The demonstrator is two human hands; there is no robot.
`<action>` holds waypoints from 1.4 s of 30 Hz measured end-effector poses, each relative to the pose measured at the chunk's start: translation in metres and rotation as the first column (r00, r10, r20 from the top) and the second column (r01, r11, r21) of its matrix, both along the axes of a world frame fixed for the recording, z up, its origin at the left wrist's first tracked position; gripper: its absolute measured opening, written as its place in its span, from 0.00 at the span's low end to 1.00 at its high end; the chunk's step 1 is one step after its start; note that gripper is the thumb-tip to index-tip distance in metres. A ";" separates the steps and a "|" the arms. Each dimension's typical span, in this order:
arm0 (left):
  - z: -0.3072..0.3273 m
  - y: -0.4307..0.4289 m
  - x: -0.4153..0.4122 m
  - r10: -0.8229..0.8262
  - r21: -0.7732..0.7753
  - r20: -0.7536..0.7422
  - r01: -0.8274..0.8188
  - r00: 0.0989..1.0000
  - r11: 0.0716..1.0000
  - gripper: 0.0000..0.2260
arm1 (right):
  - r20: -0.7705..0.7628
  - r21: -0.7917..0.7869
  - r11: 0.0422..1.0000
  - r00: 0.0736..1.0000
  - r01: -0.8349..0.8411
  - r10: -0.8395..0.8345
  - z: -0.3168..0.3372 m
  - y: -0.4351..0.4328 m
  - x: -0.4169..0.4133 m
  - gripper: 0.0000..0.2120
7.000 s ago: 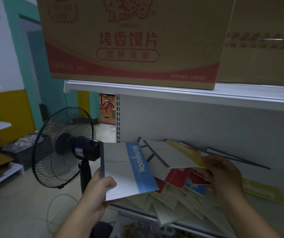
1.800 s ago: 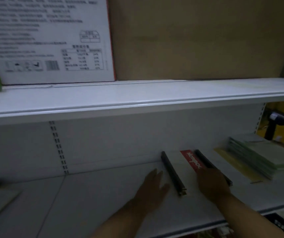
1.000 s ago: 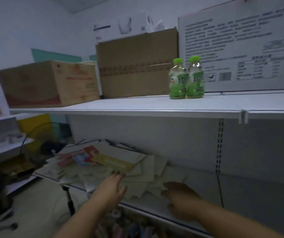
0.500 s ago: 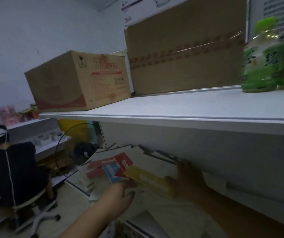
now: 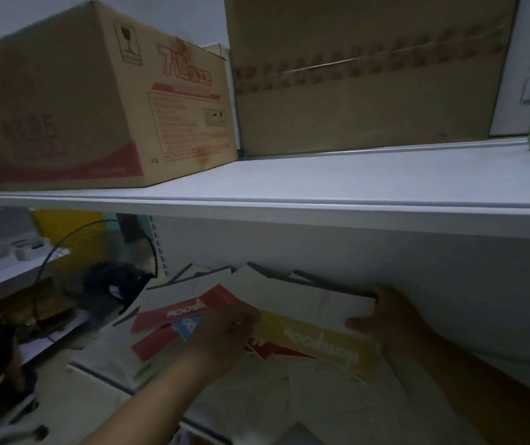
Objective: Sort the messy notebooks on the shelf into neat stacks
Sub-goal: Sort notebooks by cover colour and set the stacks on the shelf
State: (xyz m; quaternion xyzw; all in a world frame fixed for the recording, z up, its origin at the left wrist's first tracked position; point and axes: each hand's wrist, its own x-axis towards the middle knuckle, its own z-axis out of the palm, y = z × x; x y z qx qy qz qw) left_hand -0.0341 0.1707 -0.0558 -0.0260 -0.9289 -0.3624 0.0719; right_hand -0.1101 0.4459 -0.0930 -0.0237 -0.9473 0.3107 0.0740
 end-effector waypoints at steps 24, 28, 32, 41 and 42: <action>0.015 -0.134 -0.040 -0.603 0.680 0.482 0.161 0.636 0.715 0.16 | -0.330 -0.611 0.782 0.937 -0.119 -0.115 0.057 -0.158 0.069 0.15; -0.001 -0.143 -0.037 -0.582 0.472 0.513 0.359 0.631 0.805 0.20 | -0.332 -0.544 0.833 0.938 -0.099 -0.105 0.050 -0.169 0.063 0.13; -0.002 -0.158 -0.041 -0.562 0.686 0.312 0.228 0.766 0.691 0.16 | -0.285 -0.642 0.765 0.914 0.040 -0.288 0.043 -0.155 0.061 0.07; -0.006 -0.162 -0.050 -0.354 0.887 0.173 0.011 0.919 0.461 0.16 | 0.056 -0.214 0.935 0.959 0.282 -0.276 -0.002 -0.164 0.072 0.14; -0.008 -0.162 -0.050 -0.341 0.893 0.185 -0.013 0.922 0.449 0.15 | 0.071 -0.158 0.944 0.957 0.290 -0.282 0.001 -0.167 0.072 0.16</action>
